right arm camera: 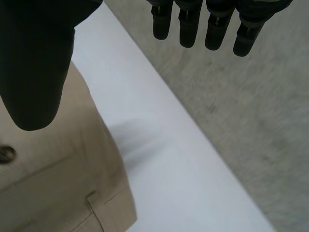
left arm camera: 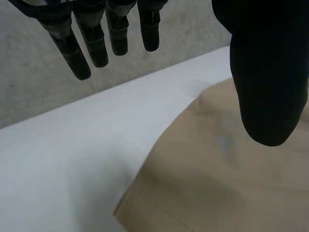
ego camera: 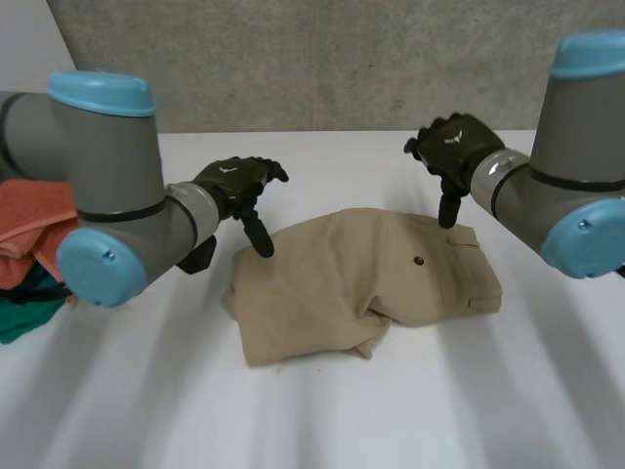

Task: Fold the laundry.

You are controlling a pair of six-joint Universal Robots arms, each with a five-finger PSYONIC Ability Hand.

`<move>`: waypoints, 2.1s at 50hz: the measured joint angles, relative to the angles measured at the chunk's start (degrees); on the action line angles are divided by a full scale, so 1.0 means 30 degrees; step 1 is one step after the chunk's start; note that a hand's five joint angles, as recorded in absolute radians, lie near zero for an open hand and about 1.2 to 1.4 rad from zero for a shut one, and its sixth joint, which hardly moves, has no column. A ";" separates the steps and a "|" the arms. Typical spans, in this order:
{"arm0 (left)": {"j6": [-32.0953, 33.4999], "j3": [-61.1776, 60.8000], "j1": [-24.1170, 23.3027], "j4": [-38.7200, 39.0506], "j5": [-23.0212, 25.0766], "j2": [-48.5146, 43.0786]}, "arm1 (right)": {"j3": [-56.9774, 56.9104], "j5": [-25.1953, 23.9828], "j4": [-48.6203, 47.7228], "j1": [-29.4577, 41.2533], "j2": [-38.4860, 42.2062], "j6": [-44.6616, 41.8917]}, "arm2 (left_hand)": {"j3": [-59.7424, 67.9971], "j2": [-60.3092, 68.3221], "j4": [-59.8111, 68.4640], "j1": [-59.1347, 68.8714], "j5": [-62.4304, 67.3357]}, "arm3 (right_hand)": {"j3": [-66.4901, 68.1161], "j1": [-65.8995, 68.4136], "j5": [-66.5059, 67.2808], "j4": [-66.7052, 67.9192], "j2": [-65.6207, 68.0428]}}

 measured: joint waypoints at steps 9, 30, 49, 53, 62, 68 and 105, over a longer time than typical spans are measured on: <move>0.0461 0.3527 0.0167 -0.2411 0.0411 -0.3738 | -0.2233 -0.2707 -0.1802 -0.1962 0.4800 0.2002 | 0.0043 0.0056 0.0067 0.0073 0.0151 | 0.0023 0.0003 0.0002 0.0026 0.0012; 0.1827 0.3998 0.0414 -0.1207 -0.0612 -0.2562 | -0.2039 -0.3984 -0.5277 -0.2521 0.3767 0.3835 | 1.7830 1.8090 1.8165 1.7237 1.7455 | 1.8838 1.7129 1.7638 1.9018 1.8571; 0.6444 -0.5632 0.0514 -0.2719 0.0737 1.0301 | 0.5802 -0.5520 0.1236 -0.3650 -0.8690 -0.3332 | 1.7933 1.8136 1.8180 1.7237 1.7750 | 1.8859 1.7129 1.7899 1.9045 1.8571; 0.7018 -0.7804 0.0535 -0.3710 0.0901 1.0758 | 0.6978 -0.5592 0.3590 -0.3643 -0.8947 -0.5079 | 1.7933 1.8137 1.8180 1.7237 1.7858 | 1.8860 1.7127 1.7893 1.9054 1.8571; 0.7180 -0.7192 0.0727 -0.2760 0.0750 0.7043 | 0.7261 -0.4640 0.2911 -0.2496 -0.6065 -0.5390 | 1.7933 1.8139 1.8181 1.7237 1.7859 | 1.8860 1.7129 1.8120 1.9057 1.8571; 0.7030 -0.1687 0.1046 0.0365 -0.0058 0.4090 | 0.3018 -0.2301 -0.1901 -0.1457 -0.2994 -0.2803 | 1.7934 1.8157 1.8189 1.7237 1.7940 | 1.8860 1.7127 1.8143 1.9068 1.8571; 0.4609 -0.9472 0.1916 1.2767 0.2483 0.3458 | 0.8535 -0.1186 -1.3481 -0.0707 -0.1336 0.0097 | 1.7934 1.8178 1.8259 1.7237 1.8030 | 1.9021 1.7127 1.8499 1.9115 1.8857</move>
